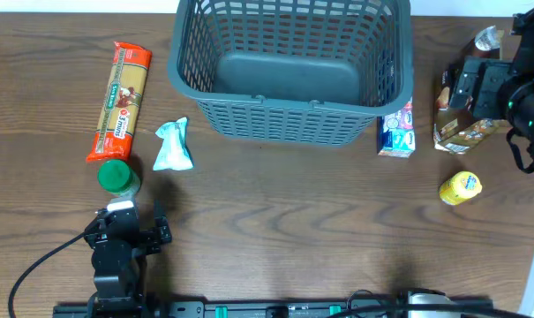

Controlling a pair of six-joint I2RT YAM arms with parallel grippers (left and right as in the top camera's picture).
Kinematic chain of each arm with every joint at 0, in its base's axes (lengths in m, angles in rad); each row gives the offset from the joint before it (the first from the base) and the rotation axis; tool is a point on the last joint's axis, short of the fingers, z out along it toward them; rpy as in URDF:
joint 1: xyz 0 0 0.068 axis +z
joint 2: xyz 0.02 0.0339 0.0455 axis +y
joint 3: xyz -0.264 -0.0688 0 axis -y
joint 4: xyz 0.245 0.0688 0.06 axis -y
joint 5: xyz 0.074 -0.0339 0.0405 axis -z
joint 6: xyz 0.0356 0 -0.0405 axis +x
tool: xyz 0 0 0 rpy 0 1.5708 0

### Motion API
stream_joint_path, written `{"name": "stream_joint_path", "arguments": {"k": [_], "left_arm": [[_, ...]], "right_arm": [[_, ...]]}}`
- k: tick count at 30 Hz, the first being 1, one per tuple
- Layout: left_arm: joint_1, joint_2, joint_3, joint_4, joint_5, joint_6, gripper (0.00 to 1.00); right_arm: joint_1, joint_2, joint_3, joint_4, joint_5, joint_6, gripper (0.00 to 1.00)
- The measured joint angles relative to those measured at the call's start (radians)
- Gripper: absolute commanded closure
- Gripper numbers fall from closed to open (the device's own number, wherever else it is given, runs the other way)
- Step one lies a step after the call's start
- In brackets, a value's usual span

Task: Pack container
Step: 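Move the right gripper forward to the tissue-pack bundle beside the basket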

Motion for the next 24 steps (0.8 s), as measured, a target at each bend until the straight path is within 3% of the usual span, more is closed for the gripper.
{"name": "stream_joint_path", "arguments": {"k": [7,24], "left_arm": [[0.000,0.000,0.000,0.000,0.000,0.000,0.01],[0.000,0.000,0.000,0.000,0.000,0.000,0.01]], "right_arm": [[-0.026,0.049,0.019,0.021,-0.009,0.000,0.01],[-0.132,0.498,0.027,0.060,-0.108,0.000,0.01]]}}
